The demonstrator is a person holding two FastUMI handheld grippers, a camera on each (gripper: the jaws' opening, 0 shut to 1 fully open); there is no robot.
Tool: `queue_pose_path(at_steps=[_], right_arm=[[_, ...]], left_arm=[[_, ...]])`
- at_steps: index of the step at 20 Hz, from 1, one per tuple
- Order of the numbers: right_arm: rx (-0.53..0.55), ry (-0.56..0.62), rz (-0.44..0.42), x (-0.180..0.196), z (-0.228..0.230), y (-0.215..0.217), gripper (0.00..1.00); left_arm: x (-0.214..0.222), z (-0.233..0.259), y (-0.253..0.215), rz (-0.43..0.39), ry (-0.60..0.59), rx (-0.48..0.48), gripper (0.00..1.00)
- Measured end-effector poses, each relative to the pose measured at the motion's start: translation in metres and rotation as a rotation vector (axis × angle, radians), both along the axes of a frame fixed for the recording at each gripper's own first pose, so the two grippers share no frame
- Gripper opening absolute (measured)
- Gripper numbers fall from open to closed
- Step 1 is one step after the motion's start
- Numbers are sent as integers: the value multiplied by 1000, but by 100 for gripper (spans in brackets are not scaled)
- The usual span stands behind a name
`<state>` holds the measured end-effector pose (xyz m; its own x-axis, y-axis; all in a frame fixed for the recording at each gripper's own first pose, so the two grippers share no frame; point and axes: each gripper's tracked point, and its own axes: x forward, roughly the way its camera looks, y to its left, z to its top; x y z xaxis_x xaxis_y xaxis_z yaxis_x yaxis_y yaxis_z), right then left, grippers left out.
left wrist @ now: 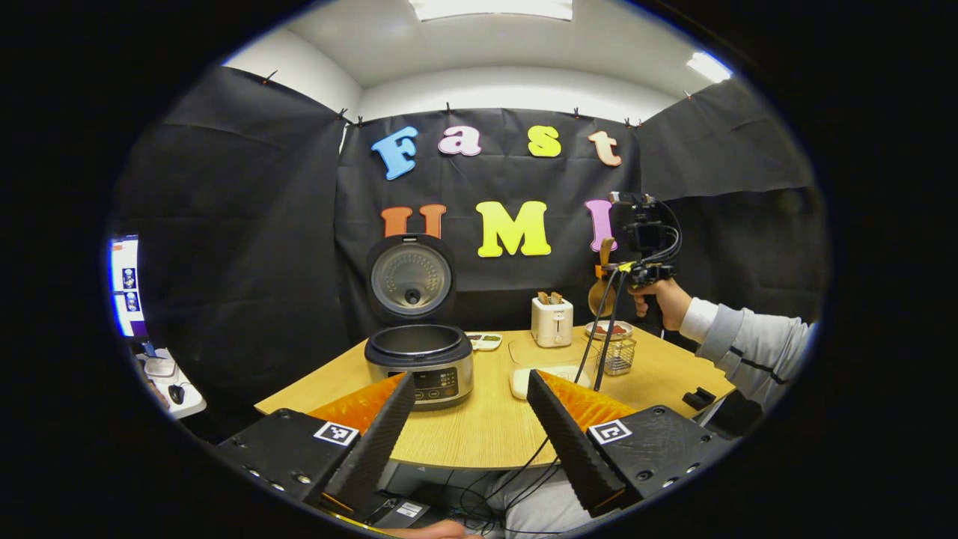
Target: Close the left gripper, press the button to open the rice cooker; take a wooden spoon from the chopstick holder with the right hand, scoop a spoonful of rice and pour it into the rice cooker, then put the wooden spoon back into the chopstick holder.
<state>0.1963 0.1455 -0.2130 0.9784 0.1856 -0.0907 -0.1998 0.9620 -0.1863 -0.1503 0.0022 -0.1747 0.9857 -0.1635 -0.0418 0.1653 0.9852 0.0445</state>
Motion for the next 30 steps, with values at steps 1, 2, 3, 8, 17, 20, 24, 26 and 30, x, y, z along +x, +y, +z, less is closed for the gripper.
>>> queue_pose_path(at_steps=[1,2,3,8,17,20,24,26,30], right_arm=[[-11,3,-5,1,-7,-7,10],[-18,5,-13,2,-12,-15,10],[-18,8,-19,2,-18,-21,10],[-17,28,-17,4,-43,-44,12],[63,142,14,9,-84,-60,14],[28,69,-42,8,-61,-82,45],[51,-10,-82,-12,-25,-90,89],[37,-15,-108,-22,-15,-92,90],[19,11,-147,-47,-1,-94,90]], left_arm=[[2,2,0,4,-6,-11,95],[4,2,-3,0,-9,-15,95],[6,2,-5,-7,-17,-4,96],[38,9,2,49,-65,6,96],[106,30,-14,44,-32,-23,95],[135,40,-5,64,-23,-52,95],[172,43,0,72,10,-75,96],[185,45,-3,58,26,-90,97],[207,59,1,63,6,-55,94]])
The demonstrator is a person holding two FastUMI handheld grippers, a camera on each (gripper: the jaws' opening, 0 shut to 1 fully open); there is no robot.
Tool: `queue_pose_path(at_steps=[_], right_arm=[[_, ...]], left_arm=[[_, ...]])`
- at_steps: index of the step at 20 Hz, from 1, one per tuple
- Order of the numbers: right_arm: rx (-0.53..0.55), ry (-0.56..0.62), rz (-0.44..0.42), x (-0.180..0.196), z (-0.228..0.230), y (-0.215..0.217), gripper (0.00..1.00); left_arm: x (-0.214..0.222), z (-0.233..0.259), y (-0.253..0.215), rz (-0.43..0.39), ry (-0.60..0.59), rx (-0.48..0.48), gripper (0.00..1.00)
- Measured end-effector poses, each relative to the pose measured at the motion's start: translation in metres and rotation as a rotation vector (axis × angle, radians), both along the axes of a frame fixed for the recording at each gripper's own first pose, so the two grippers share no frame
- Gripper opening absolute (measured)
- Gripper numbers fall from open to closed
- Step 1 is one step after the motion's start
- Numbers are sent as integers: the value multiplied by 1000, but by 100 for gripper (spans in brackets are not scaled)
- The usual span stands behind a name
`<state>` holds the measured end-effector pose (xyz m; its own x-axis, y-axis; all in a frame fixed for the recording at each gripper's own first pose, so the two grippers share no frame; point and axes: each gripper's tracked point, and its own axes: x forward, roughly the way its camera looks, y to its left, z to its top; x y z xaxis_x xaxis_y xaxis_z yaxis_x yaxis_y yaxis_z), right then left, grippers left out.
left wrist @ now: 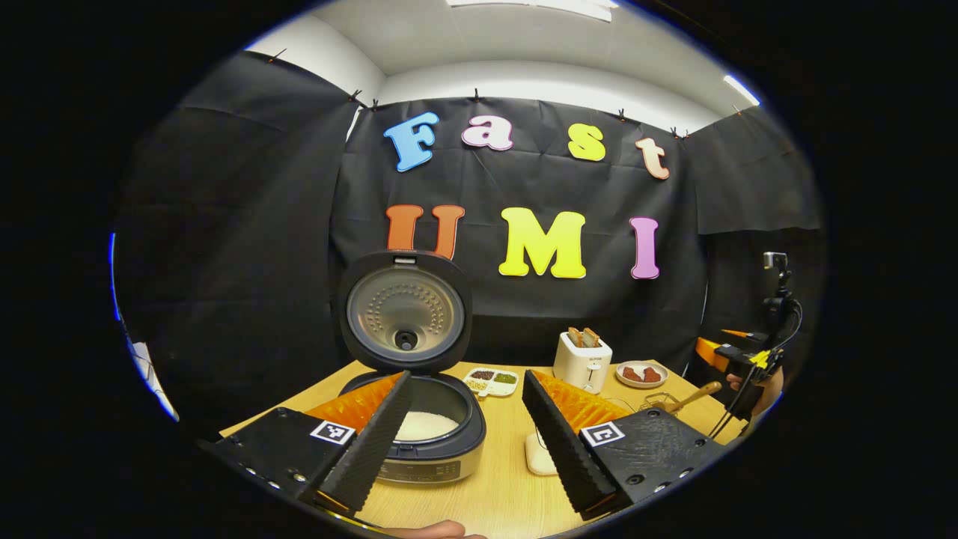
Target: Close the left gripper, press the button to open the rice cooker; take a wooden spoon from the chopstick holder with the right hand, scoop a spoonful of rice and pour it into the rice cooker, then put the wooden spoon back into the chopstick holder.
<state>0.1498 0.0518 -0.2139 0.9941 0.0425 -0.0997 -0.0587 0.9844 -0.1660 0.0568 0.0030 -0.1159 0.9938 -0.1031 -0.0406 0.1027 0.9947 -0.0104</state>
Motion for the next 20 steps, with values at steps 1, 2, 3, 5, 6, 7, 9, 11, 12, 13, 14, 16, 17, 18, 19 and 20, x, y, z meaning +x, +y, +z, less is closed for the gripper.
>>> queue_pose_path(at_steps=[1,2,3,5,6,7,9,11,12,13,14,16,17,18,19,20], right_arm=[[4,1,8,-8,3,3,90],[14,-3,13,-16,7,6,90],[23,-7,20,-23,10,7,90],[22,-7,49,-37,11,16,90],[26,-3,65,-43,10,20,90],[38,5,90,-49,9,25,90],[41,11,105,-57,6,26,90],[38,3,112,-64,6,25,91],[35,2,109,-66,5,24,90],[39,2,111,-68,5,23,90],[47,0,122,-71,6,25,90],[58,8,122,-70,4,22,90],[65,7,124,-72,4,22,90],[71,12,131,-72,2,24,90],[78,20,140,-73,-1,26,91],[83,26,149,-74,-2,27,90]], left_arm=[[5,4,1,3,-3,14,95],[9,9,3,9,-4,26,95],[14,17,5,16,-9,40,95],[26,37,11,20,-27,62,94],[34,39,16,37,-22,76,94],[42,46,23,58,-29,90,94],[55,58,22,56,-28,96,94],[72,76,19,38,-39,82,94],[78,82,16,24,-35,70,94],[84,89,17,23,-28,60,94],[89,95,18,20,-21,50,94],[99,111,20,10,-25,25,95],[105,115,22,16,-15,11,95],[111,116,23,15,-6,-8,95],[116,121,23,2,-11,-36,95],[125,125,18,-24,-26,-61,95]])
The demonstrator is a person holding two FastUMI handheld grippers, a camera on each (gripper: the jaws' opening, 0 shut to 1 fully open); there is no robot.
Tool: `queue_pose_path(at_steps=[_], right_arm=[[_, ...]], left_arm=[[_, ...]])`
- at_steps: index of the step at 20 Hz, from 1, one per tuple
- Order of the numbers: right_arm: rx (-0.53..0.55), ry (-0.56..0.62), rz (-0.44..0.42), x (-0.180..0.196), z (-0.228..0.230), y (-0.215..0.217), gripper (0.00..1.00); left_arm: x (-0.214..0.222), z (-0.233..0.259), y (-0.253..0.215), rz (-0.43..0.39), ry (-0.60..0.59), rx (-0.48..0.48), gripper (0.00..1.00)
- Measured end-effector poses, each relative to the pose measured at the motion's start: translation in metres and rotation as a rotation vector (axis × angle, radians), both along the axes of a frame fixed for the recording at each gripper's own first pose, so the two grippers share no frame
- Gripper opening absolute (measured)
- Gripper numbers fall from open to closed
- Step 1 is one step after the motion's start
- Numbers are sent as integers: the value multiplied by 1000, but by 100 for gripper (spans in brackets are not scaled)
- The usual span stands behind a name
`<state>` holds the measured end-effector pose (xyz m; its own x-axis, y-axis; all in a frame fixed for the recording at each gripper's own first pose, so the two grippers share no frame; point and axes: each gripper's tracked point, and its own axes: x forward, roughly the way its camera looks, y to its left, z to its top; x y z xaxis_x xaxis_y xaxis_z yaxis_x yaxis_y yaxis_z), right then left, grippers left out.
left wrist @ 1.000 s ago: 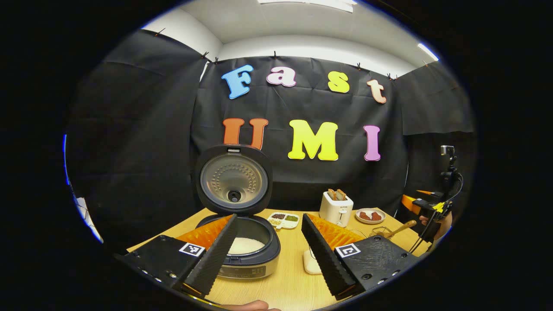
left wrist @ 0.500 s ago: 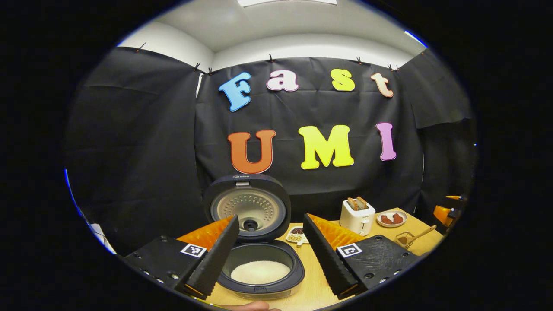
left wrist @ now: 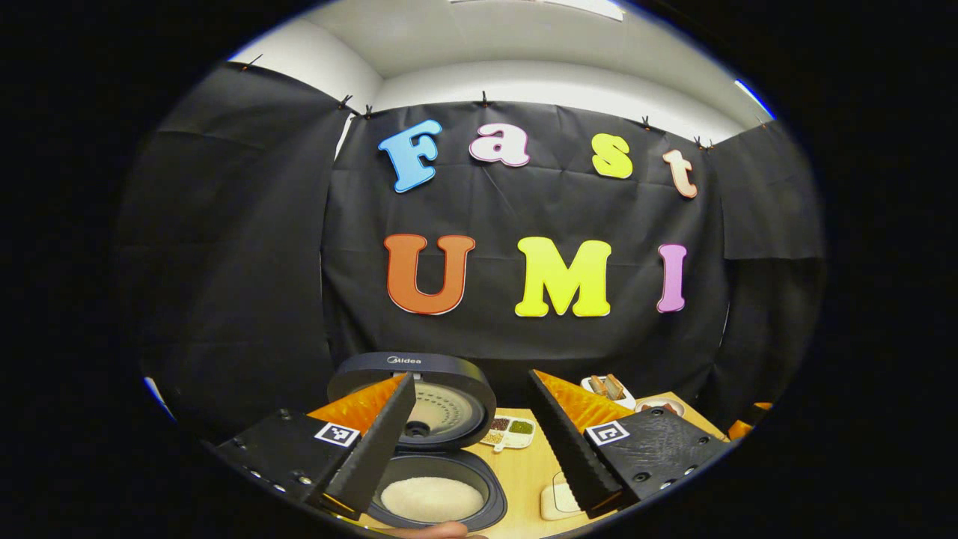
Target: Close the left gripper, press the button to open the rice cooker; take a wooden spoon from the chopstick holder with the right hand, scoop a spoonful of rice and pour it into the rice cooker, then put the wooden spoon back into the chopstick holder.
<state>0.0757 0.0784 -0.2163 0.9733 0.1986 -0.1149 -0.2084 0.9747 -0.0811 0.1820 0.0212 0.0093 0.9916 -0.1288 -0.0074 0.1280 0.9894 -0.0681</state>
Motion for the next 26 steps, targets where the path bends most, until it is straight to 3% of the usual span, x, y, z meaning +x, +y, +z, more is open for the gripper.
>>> queue_pose_path(at_steps=[7,10,16,20,26], right_arm=[[23,3,5,0,-4,-9,90],[49,6,19,-2,-5,-11,90],[46,-15,-8,-13,1,-23,90],[32,-46,-15,-29,11,-21,90],[100,3,123,-67,9,12,90]], left_arm=[[81,8,45,112,-127,-31,94],[115,0,63,166,-118,-33,94],[152,-26,77,179,-63,-13,94],[151,-33,83,202,-34,77,96],[120,-43,77,198,24,77,98]])
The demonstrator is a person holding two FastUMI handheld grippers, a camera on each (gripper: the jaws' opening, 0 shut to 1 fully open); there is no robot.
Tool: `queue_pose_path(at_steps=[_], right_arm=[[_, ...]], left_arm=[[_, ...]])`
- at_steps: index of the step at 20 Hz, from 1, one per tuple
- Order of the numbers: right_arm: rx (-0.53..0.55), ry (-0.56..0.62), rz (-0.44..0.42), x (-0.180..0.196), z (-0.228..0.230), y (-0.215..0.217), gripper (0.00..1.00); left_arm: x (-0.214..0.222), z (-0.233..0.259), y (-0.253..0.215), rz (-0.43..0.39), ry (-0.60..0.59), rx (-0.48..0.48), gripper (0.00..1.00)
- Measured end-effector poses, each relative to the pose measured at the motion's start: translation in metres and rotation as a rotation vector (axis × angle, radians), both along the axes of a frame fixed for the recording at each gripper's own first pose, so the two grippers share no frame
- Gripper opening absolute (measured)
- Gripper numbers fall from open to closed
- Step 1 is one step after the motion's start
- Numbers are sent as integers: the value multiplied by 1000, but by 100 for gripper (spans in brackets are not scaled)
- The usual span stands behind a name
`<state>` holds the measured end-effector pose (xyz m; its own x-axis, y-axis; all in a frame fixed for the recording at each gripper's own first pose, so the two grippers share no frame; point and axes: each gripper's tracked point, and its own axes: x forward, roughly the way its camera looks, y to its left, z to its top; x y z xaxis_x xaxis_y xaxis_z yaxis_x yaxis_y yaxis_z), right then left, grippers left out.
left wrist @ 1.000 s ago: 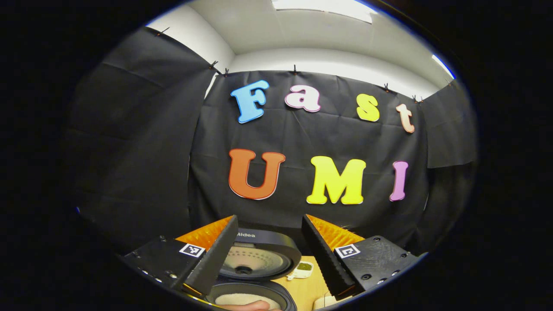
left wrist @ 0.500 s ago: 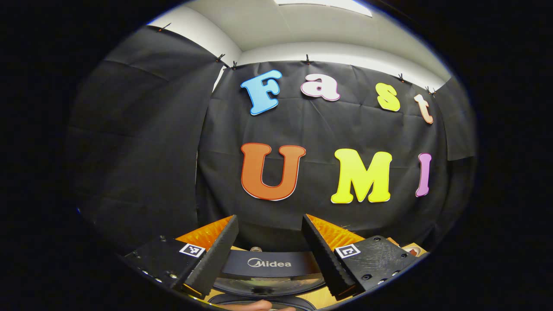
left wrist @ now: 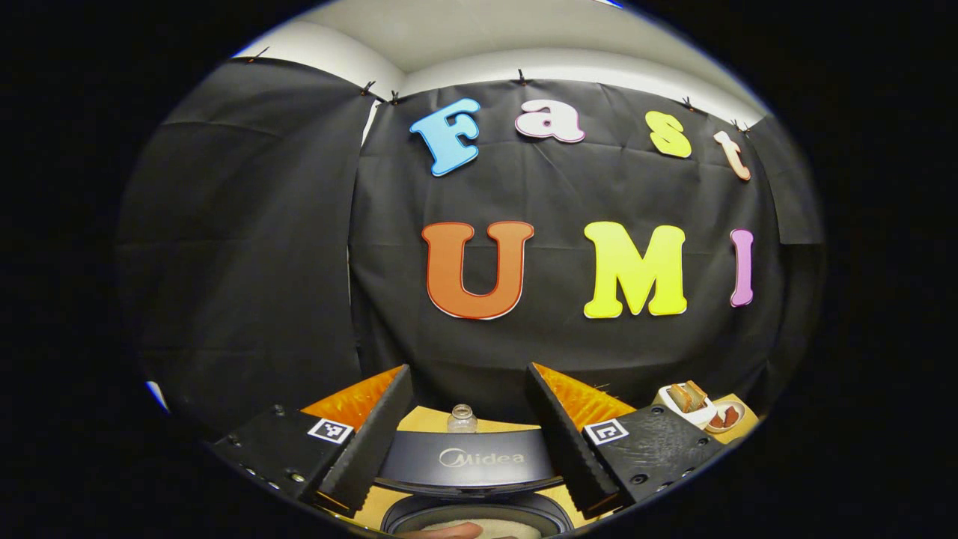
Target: Close the left gripper, press the button to open the rice cooker; take a wooden spoon from the chopstick holder with the right hand, scoop a spoonful of rice and pour it into the rice cooker, then put the wooden spoon back into the chopstick holder.
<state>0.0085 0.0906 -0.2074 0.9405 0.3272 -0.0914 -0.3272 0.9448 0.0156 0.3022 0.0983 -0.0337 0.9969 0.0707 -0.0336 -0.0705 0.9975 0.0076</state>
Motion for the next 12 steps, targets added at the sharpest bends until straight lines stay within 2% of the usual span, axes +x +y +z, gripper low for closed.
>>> queue_pose_path(at_steps=[3,4,10,11,12], right_arm=[[48,-16,14,-22,5,6,90],[60,-24,5,-25,5,5,90],[36,-44,-25,-47,4,-1,88],[36,-42,-32,-48,4,-4,89],[35,-44,-41,-49,4,-6,89]], left_arm=[[-23,-8,-4,2,9,7,100],[-31,-13,-6,-3,18,8,97],[-87,-50,-15,-13,93,5,96],[-96,-57,-19,-20,110,10,100],[-103,-65,-21,-29,124,11,96]])
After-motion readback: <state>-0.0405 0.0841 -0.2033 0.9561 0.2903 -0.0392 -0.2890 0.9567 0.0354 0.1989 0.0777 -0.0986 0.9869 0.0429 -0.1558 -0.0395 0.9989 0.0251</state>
